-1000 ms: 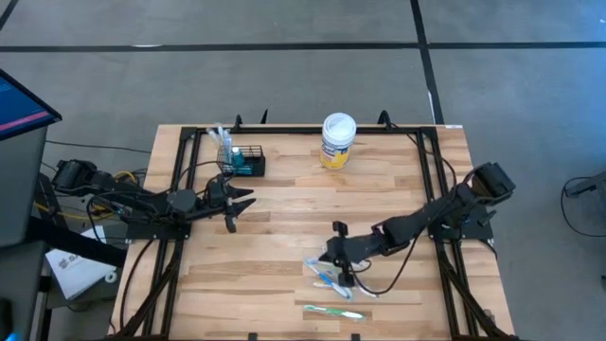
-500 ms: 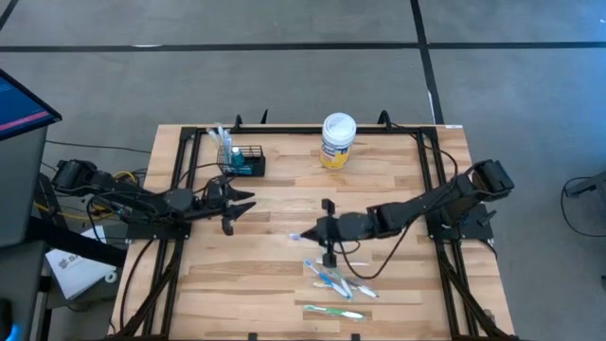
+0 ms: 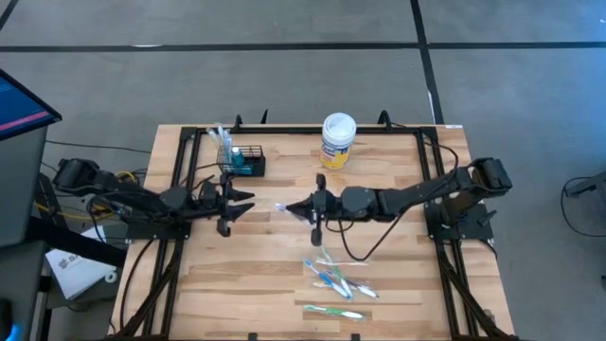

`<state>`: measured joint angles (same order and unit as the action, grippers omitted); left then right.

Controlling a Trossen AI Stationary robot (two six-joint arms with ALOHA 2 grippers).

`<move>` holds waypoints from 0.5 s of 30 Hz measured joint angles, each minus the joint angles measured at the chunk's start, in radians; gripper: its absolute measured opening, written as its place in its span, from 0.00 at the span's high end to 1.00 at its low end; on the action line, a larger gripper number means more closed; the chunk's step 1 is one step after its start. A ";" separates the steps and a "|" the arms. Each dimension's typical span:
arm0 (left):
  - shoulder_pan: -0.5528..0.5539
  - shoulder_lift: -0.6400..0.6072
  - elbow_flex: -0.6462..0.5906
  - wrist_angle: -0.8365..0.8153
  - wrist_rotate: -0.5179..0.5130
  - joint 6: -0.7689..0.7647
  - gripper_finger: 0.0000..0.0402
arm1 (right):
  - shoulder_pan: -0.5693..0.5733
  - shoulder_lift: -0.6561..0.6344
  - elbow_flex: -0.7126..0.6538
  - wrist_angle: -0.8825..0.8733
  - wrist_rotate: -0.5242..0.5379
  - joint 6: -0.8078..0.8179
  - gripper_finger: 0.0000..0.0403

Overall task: Pick & Place toothbrushing station
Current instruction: Put the top purple toothbrush into the mesh organizer

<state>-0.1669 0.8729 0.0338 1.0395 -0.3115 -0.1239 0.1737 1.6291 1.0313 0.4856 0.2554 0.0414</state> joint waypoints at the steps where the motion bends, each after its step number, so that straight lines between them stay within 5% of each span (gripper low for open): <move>1: 0.000 0.019 0.000 0.024 0.001 0.011 0.67 | -0.005 0.000 0.000 0.011 -0.001 0.000 1.00; 15: 0.004 0.333 0.245 0.085 0.004 0.170 0.67 | -0.047 0.000 0.000 0.100 -0.052 0.000 1.00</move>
<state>-0.1631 1.2054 0.2791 1.1249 -0.3075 0.0463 0.1268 1.6291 1.0313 0.5858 0.2035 0.0418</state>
